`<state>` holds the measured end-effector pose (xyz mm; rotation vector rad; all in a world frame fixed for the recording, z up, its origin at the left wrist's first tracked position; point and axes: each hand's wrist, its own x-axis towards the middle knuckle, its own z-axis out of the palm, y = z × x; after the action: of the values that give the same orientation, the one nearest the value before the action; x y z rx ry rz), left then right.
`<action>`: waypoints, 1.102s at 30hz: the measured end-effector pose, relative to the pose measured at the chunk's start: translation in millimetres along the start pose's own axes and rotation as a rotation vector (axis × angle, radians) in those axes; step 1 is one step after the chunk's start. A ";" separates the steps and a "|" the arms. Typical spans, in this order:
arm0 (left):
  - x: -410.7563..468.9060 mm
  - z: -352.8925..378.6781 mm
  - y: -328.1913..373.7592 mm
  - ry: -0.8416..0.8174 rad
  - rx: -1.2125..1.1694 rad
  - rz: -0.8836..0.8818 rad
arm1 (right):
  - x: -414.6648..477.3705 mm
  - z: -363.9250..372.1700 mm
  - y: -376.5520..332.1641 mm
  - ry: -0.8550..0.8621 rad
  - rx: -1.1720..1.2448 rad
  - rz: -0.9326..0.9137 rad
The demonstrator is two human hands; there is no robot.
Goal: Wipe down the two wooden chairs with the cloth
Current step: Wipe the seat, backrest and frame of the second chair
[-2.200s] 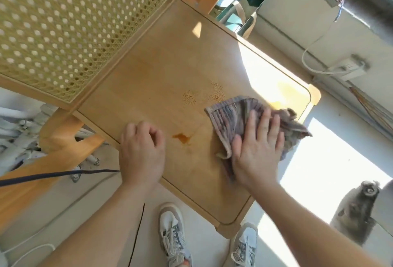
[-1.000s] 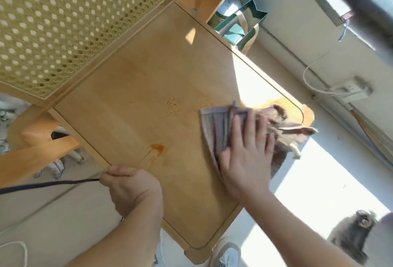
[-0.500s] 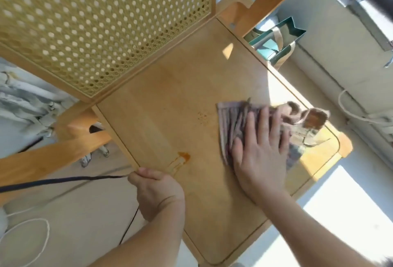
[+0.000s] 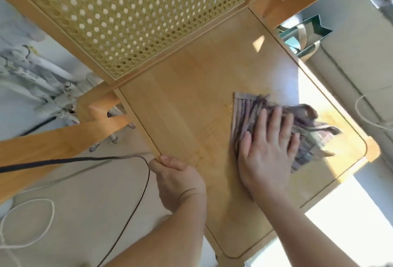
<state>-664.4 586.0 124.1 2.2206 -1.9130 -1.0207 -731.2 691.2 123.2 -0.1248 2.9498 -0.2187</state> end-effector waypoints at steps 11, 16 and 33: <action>1.8 -6.2 -6.1 -0.058 -0.115 0.028 | 35.0 -21.9 47.6 -0.201 -0.245 -0.533; 6.0 -14.1 1.0 -0.147 -0.142 -0.054 | 37.1 -4.1 -4.6 -0.104 -0.070 -0.220; -24.2 -42.6 35.9 -0.288 0.496 0.864 | 95.3 -28.5 4.4 -0.215 -0.139 -0.467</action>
<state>-675.2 582.9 183.8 1.0971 -3.0644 -0.7744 -830.2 690.2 133.8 -0.8040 2.6760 -0.0544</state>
